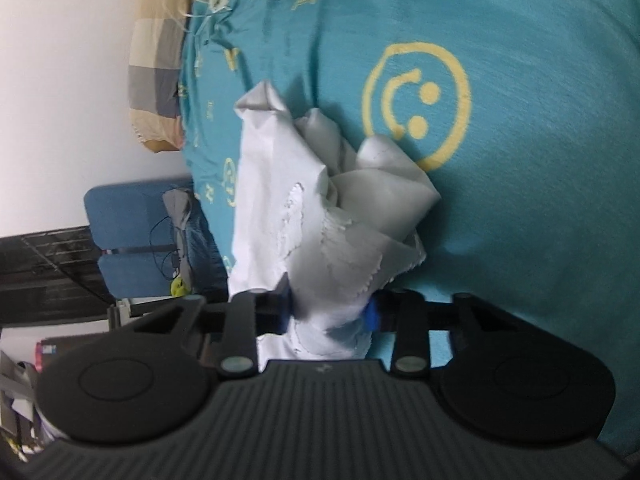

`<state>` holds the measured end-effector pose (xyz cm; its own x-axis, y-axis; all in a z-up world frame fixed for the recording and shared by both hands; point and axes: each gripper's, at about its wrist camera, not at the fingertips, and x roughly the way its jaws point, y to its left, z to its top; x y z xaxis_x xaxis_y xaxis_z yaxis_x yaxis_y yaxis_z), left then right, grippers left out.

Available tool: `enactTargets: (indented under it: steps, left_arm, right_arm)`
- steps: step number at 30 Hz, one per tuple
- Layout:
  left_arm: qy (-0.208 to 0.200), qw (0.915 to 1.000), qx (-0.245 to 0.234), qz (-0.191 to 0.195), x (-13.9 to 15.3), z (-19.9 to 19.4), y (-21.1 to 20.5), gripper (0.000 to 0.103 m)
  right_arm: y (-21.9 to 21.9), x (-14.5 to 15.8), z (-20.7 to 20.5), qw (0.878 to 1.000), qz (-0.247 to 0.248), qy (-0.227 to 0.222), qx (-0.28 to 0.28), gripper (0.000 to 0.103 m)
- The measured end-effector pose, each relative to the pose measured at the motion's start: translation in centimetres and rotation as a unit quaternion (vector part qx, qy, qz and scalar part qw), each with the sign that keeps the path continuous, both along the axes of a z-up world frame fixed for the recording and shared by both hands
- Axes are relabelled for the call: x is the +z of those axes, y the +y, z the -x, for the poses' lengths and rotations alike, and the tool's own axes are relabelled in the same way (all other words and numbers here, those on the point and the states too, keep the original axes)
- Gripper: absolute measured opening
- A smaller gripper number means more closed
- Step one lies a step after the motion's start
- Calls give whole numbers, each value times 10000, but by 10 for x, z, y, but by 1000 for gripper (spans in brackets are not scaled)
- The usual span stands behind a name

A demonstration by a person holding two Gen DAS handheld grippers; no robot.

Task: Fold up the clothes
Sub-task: 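Grasp the folded T-shirt with the left gripper while the right gripper grasps it, then lift the folded T-shirt with both grippers and carry it onto the blanket pile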

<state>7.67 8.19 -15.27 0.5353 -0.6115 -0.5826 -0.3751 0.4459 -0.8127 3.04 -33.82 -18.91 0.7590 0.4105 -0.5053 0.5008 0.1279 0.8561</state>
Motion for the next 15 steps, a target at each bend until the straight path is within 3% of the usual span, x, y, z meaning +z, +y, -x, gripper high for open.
enactTargets:
  steps: [4, 15]
  left_arm:
    - [-53, 10000, 73, 32, -2, 0, 3, 59]
    - [-390, 9991, 33, -179, 13, 2, 1, 39]
  right_arm:
    - [0, 5, 0, 9997, 141, -165, 62, 25]
    - [1, 17, -5, 9984, 360, -425, 119, 23]
